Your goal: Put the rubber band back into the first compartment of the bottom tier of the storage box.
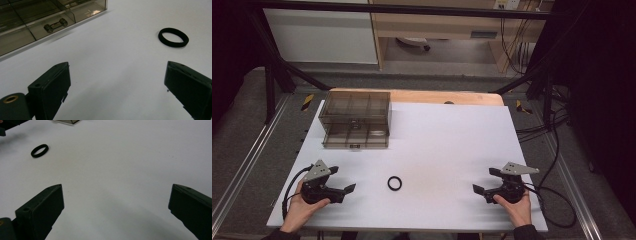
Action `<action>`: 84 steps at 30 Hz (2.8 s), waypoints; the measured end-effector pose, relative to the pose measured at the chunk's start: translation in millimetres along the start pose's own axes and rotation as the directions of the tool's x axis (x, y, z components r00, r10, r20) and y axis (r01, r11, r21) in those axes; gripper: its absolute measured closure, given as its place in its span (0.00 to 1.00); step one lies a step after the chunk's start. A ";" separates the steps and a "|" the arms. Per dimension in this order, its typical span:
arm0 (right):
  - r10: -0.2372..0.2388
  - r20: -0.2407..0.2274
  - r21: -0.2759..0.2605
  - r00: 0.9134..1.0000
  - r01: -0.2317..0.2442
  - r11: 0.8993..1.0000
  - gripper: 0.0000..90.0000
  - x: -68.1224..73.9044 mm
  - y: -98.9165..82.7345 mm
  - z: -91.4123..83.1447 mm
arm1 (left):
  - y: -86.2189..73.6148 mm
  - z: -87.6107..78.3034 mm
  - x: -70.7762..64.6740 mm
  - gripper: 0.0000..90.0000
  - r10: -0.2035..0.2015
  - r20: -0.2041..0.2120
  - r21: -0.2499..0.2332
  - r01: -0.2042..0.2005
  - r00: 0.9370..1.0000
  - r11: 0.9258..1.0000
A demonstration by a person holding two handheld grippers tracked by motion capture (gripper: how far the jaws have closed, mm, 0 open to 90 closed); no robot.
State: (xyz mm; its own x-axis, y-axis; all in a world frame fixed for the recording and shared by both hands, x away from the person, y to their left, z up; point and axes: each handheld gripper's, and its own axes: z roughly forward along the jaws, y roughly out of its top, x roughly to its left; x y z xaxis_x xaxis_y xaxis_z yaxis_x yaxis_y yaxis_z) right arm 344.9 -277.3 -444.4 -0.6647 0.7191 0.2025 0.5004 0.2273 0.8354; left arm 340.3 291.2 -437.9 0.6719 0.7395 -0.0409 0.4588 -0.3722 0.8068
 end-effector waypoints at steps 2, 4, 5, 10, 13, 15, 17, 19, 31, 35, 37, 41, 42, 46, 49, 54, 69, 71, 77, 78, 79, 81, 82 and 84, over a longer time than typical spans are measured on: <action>0.001 -0.003 0.002 1.000 -0.001 1.000 0.01 0.0 -0.1 0.0 | 0.0 0.3 -0.3 0.07 0.000 -0.002 0.002 0.000 1.000 1.000; 0.001 -0.006 -0.001 1.000 -0.001 1.000 0.01 0.0 -0.1 0.0 | 0.3 0.1 -0.8 0.08 0.000 -0.005 -0.001 0.000 1.000 1.000; 0.002 -0.007 -0.001 1.000 -0.002 1.000 0.01 0.1 -0.1 0.1 | 0.5 0.0 -1.1 0.08 0.001 -0.005 -0.002 -0.001 1.000 1.000; 0.001 -0.009 0.001 1.000 -0.001 1.000 0.01 0.1 0.0 0.1 | 1.0 1.1 -2.9 0.08 0.010 -0.009 0.005 -0.010 1.000 1.000; 0.001 -0.006 0.000 1.000 -0.001 1.000 0.01 -0.1 0.1 0.0 | 2.3 2.0 -4.3 0.08 0.012 -0.006 0.003 -0.012 1.000 1.000; -0.001 -0.005 0.003 1.000 0.001 1.000 0.01 0.2 -0.3 -0.2 | 3.7 2.7 -5.4 0.08 0.010 -0.007 0.002 -0.009 1.000 1.000; 0.000 -0.008 0.003 1.000 0.000 1.000 0.01 0.5 -0.5 0.3 | 4.5 3.3 -6.8 0.08 0.009 -0.005 0.002 -0.009 1.000 1.000; -0.002 -0.008 0.007 1.000 0.002 1.000 0.01 0.6 -0.6 0.7 | 5.2 3.7 -8.1 0.08 0.013 -0.003 0.003 -0.013 1.000 1.000; -0.005 -0.007 0.008 1.000 0.005 1.000 0.01 0.5 -0.7 1.0 | 8.9 9.4 -13.1 0.09 0.017 -0.004 0.011 -0.017 1.000 1.000; -0.006 -0.008 0.009 1.000 0.006 1.000 0.01 0.5 -0.7 0.7 | 10.6 11.7 -15.3 0.09 0.021 -0.002 0.018 -0.021 1.000 1.000; -0.004 -0.007 0.008 1.000 0.004 1.000 0.01 0.6 -0.6 0.6 | 11.2 12.7 -16.6 0.09 0.021 -0.001 0.021 -0.021 1.000 1.000; -0.005 -0.008 0.007 1.000 0.005 1.000 0.01 0.6 -0.6 0.1 | 12.9 14.7 -19.6 0.09 0.023 0.004 0.024 -0.023 1.000 0.999; -0.006 -0.008 0.007 1.000 0.006 1.000 0.01 0.6 -0.6 0.2 | 12.9 14.7 -19.6 0.09 0.023 0.004 0.024 -0.023 1.000 0.999; -0.009 -0.007 0.009 1.000 0.009 1.000 0.01 0.4 -0.7 0.1 | 14.7 17.2 -22.5 0.09 0.021 0.003 0.034 -0.021 1.000 0.999; -0.009 -0.007 0.009 1.000 0.010 1.000 0.01 0.3 -0.7 0.1 | 15.5 18.1 -23.4 0.09 0.020 0.004 0.035 -0.020 1.000 0.999; -0.009 -0.003 0.007 1.000 0.009 1.000 0.01 0.3 -0.6 0.1 | 17.9 20.2 -27.3 0.08 0.024 0.007 0.042 -0.025 1.000 0.999; -0.007 0.000 0.008 1.000 0.007 1.000 0.01 0.7 -0.7 -0.3 | 30.1 22.3 -38.7 0.08 0.054 0.010 0.063 -0.055 0.998 0.997; -0.009 0.000 0.008 1.000 0.009 1.000 0.01 0.5 -0.6 -0.2 | 32.8 22.4 -40.1 0.08 0.057 0.014 0.064 -0.058 0.998 0.996; -0.012 0.003 0.015 1.000 0.012 1.000 0.01 0.6 -0.8 0.1 | 40.1 24.0 -43.3 0.07 0.063 0.011 0.070 -0.063 0.998 0.996; -0.012 0.002 0.014 1.000 0.012 1.000 0.01 0.6 -0.8 -0.1 | 42.9 24.8 -44.7 0.07 0.065 0.010 0.069 -0.066 0.998 0.995; -0.011 0.003 0.013 1.000 0.011 1.000 0.01 0.6 -0.8 -0.1 | 44.4 25.2 -45.2 0.07 0.065 0.012 0.069 -0.066 0.998 0.995; -0.012 0.004 0.014 1.000 0.012 1.000 0.01 0.6 -0.8 0.0 | 47.2 26.6 -46.4 0.07 0.068 0.013 0.071 -0.069 0.998 0.995; -0.013 0.004 0.015 1.000 0.013 1.000 0.01 0.6 -0.9 0.2 | 48.8 27.4 -47.1 0.07 0.069 0.013 0.072 -0.070 0.998 0.995; -0.013 0.006 0.015 1.000 0.013 1.000 0.01 0.6 -0.9 0.6 | 51.9 29.1 -48.3 0.07 0.070 0.015 0.073 -0.071 0.997 0.995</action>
State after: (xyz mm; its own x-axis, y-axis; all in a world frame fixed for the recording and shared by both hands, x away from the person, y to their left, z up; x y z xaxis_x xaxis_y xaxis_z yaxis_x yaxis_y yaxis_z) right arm 344.4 -276.7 -445.4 -0.6681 0.7198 0.1886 0.4997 0.2462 0.8305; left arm 348.5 219.8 -411.2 0.7111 0.7030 0.0072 0.4507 -0.4638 0.7627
